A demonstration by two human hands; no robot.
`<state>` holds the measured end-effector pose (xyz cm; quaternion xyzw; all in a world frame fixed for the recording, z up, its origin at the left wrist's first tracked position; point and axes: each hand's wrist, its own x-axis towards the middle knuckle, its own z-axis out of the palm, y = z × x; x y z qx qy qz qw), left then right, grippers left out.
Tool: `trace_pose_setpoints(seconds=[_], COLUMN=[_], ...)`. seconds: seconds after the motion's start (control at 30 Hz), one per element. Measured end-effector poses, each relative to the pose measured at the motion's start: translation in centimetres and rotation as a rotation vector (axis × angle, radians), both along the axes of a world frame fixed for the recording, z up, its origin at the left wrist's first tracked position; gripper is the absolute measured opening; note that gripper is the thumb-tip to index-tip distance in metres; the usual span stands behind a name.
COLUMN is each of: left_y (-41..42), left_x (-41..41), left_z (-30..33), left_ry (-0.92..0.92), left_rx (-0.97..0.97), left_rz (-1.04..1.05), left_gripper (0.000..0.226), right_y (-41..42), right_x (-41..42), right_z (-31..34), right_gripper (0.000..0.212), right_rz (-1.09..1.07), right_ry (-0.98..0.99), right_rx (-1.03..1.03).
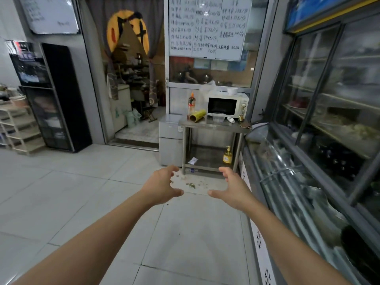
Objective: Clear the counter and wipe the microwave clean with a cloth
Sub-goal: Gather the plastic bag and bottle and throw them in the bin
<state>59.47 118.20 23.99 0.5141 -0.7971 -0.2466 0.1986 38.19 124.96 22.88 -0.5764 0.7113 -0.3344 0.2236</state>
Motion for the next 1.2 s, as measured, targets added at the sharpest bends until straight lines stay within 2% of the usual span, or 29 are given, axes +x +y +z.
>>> trace_pose_setpoints(seconds=[0.33, 0.43, 0.8, 1.2], left_y=[-17.1, -23.5, -45.6, -63.9], left_x=[-0.9, -0.9, -3.2, -10.4], left_z=[-0.1, 0.0, 0.9, 0.8], left_ry=[-0.018, -0.015, -0.054, -0.073], left_rx=[-0.021, -0.041, -0.067, -0.037], left_rz=[0.02, 0.001, -0.136, -0.151], left_gripper=[0.074, 0.075, 0.079, 0.077], right_y=[-16.8, -22.4, -40.9, -60.8], right_x=[-0.6, -0.5, -0.6, -8.7], right_z=[0.9, 1.1, 1.6, 0.7], right_gripper=[0.081, 0.086, 0.092, 0.095], right_rz=[0.023, -0.007, -0.13, -0.182], right_ry=[0.102, 0.125, 0.075, 0.143], right_rx=[0.007, 0.0, 0.008, -0.007])
